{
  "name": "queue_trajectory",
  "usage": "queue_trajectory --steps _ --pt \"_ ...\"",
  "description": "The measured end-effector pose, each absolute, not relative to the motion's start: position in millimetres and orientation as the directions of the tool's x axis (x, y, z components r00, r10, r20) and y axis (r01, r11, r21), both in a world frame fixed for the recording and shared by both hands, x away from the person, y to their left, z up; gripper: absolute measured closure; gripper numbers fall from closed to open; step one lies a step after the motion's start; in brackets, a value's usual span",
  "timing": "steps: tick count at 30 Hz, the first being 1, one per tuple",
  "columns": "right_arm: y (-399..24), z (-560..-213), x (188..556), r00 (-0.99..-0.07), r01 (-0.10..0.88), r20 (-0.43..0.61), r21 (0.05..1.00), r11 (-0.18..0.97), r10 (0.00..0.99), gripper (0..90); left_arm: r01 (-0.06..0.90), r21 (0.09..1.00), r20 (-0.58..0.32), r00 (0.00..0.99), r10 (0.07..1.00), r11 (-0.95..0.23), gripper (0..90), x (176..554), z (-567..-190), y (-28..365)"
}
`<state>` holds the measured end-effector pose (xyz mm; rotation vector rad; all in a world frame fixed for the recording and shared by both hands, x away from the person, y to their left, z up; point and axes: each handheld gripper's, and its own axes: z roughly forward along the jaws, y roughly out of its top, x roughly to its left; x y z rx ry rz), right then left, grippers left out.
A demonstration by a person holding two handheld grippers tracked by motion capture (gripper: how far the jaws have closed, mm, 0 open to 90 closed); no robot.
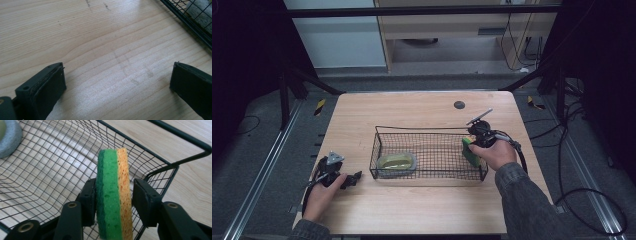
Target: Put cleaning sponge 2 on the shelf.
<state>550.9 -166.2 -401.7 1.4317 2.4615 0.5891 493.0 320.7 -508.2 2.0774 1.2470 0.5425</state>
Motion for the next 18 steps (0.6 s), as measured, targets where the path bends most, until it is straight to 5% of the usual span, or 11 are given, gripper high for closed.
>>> queue_trajectory --steps 18 --pt "-147.0 -398.6 539.0 -0.537 0.757 0.039 0.462 0.462 0.842 44.0 0.618 0.71 0.018 0.463 0.886 -0.337 0.0 493.2 -508.3 320.5"
